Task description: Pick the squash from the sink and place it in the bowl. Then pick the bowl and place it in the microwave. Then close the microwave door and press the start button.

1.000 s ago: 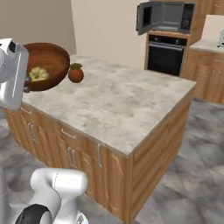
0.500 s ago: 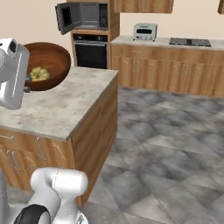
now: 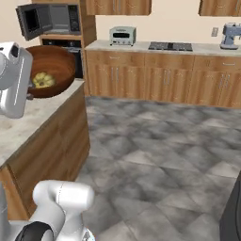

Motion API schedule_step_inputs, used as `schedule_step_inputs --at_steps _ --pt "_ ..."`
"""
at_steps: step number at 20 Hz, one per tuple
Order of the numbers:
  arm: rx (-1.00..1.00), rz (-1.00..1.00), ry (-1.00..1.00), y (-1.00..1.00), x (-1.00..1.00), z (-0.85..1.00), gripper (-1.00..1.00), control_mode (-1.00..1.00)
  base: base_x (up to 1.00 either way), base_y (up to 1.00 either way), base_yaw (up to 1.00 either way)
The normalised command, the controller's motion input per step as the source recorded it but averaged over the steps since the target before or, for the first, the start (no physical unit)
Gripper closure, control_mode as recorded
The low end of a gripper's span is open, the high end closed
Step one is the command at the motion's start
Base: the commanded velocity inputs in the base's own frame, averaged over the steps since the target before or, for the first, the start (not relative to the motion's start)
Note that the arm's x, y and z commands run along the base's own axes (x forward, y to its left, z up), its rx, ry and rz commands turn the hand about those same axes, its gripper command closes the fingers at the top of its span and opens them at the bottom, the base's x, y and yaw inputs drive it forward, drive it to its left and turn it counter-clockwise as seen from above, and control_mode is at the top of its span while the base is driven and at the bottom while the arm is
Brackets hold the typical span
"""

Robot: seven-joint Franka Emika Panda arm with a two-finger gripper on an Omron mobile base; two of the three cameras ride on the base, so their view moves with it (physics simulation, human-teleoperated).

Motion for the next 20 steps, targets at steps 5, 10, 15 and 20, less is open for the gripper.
schedule_step_inputs --at_steps 5,10,15,20 --pt "0.00 0.00 0.00 0.00 0.00 0.00 1.00 1.00 1.00 -0.45 -0.12" --pt "0.00 0.00 0.00 0.00 0.00 0.00 1.00 1.00 1.00 -0.19 -0.10" --pt "0.00 0.00 0.00 0.00 0.00 0.00 1.00 1.00 1.00 -0.18 -0.08" --pt "0.00 0.00 0.00 0.00 0.00 0.00 1.00 1.00 1.00 -0.26 -0.07"
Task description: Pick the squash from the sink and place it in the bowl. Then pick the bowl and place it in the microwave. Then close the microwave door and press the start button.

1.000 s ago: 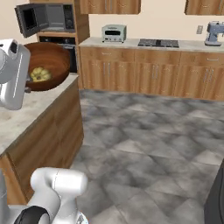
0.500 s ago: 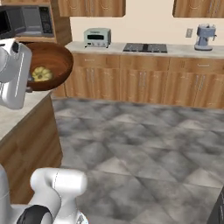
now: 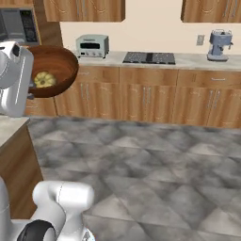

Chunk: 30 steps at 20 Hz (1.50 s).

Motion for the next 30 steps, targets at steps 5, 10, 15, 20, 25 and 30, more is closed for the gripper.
schedule_step_inputs --at_steps 5,10,15,20,25,30 --pt "0.00 0.00 0.00 0.00 0.00 0.00 1.00 1.00 1.00 -0.25 -0.06" --pt "0.00 0.00 0.00 0.00 0.00 0.00 1.00 1.00 1.00 -0.24 -0.05" --pt "0.00 0.00 0.00 0.00 0.00 0.00 1.00 1.00 1.00 -0.24 -0.05" --pt "0.00 0.00 0.00 0.00 0.00 0.00 1.00 1.00 1.00 -0.24 -0.05" --pt "0.00 0.00 0.00 0.00 0.00 0.00 1.00 1.00 1.00 -0.07 -0.04" --pt "0.00 0.00 0.00 0.00 0.00 0.00 1.00 1.00 1.00 0.00 -0.03"
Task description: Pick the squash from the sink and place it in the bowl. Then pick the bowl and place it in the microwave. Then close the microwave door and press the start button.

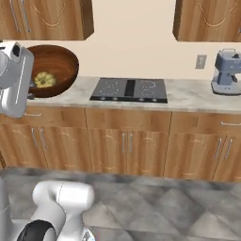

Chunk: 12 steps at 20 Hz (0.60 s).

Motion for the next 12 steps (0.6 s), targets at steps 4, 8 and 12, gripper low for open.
schedule_step_inputs --at_steps 4,8,12 --pt "0.00 0.00 0.00 0.00 0.00 0.00 1.00 1.00 0.99 0.10 -0.01" --pt "0.00 0.00 0.00 0.00 0.00 0.00 1.00 1.00 0.72 0.58 0.00" --pt "0.00 0.00 0.00 0.00 0.00 0.00 1.00 1.00 0.30 0.99 0.00"
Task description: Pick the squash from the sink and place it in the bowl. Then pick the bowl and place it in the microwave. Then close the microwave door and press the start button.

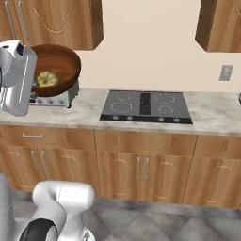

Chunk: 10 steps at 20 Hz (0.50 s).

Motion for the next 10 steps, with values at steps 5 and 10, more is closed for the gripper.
schedule_step_inputs --at_steps 5,10 --pt "0.00 0.00 0.00 0.00 0.00 0.00 1.00 1.00 0.03 1.00 0.00" --pt "0.00 0.00 0.00 0.00 0.00 0.00 1.00 1.00 0.05 1.00 0.00"
